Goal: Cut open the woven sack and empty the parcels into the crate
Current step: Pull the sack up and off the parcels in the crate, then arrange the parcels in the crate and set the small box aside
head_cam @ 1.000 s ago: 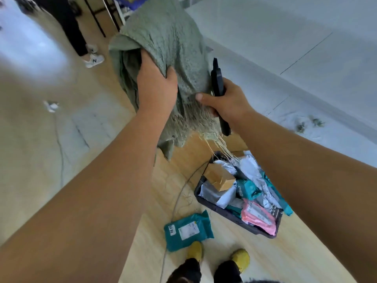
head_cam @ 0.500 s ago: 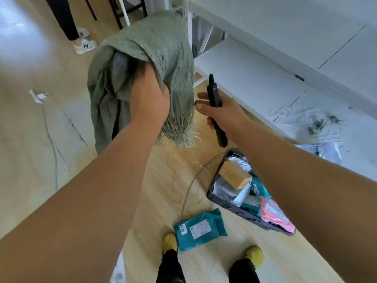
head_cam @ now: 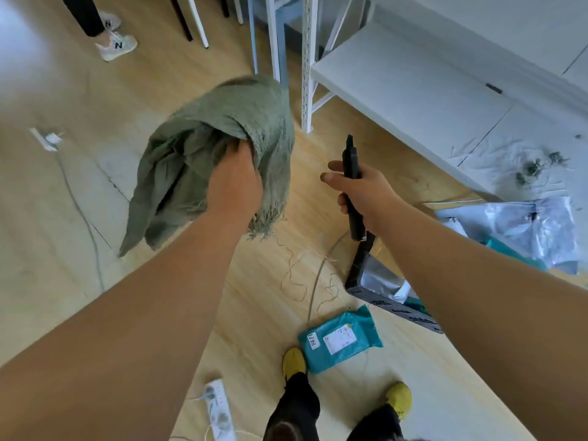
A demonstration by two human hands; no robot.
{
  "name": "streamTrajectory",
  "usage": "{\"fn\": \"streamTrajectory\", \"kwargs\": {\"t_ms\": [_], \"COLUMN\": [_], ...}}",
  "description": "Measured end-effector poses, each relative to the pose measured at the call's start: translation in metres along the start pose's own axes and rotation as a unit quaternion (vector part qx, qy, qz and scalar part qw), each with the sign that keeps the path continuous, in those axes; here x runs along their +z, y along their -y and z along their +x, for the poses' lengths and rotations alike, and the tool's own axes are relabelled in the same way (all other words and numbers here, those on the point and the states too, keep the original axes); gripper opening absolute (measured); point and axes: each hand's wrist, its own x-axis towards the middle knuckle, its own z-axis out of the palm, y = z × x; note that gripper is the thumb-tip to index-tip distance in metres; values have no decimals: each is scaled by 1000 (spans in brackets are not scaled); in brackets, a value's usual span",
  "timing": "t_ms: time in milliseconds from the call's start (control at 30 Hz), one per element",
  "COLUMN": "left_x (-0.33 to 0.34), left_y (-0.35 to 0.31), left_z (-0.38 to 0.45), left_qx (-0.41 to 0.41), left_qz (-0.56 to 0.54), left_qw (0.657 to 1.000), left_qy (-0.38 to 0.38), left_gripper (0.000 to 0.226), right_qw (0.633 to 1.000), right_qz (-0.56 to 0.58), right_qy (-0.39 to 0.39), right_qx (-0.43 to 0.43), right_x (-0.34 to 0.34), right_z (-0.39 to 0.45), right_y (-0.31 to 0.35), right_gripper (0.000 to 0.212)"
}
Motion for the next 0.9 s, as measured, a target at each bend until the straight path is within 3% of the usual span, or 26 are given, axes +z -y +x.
{"fn": "streamTrajectory", "kwargs": {"t_ms": [133, 233, 300, 367, 600, 767, 900], "left_x": [44, 73, 84, 93, 122, 135, 157], "left_y": [18, 29, 26, 13, -63, -168, -250], "left_z": [-9, -19, -35, -54, -83, -98, -122], "left_qx": [-103, -245, -262, -227, -235, -146, -92], "left_qz": [-54, -50, 24, 73, -90, -162, -193], "left_qw": [990, 941, 908, 894, 908, 927, 922], "left_qy": [86, 226, 327, 379, 335, 306, 324], "left_gripper": [58, 68, 54, 44, 41, 47, 45], "right_qw": [1000, 999, 999, 998, 994, 988, 989], "right_qz": [-1, -3, -8, -13, 34, 65, 44], "right_qy": [-13, -30, -35, -38, -35, -42, -80], "right_qx": [18, 26, 37, 48, 102, 132, 118], "right_x": [-11, -29, -40, -54, -114, -186, -260], "right_z": [0, -2, -4, -6, -26, -64, -90], "right_y": [-18, -35, -47, -58, -96, -120, -140], "right_gripper": [28, 29, 31, 30, 35, 12, 24]}}
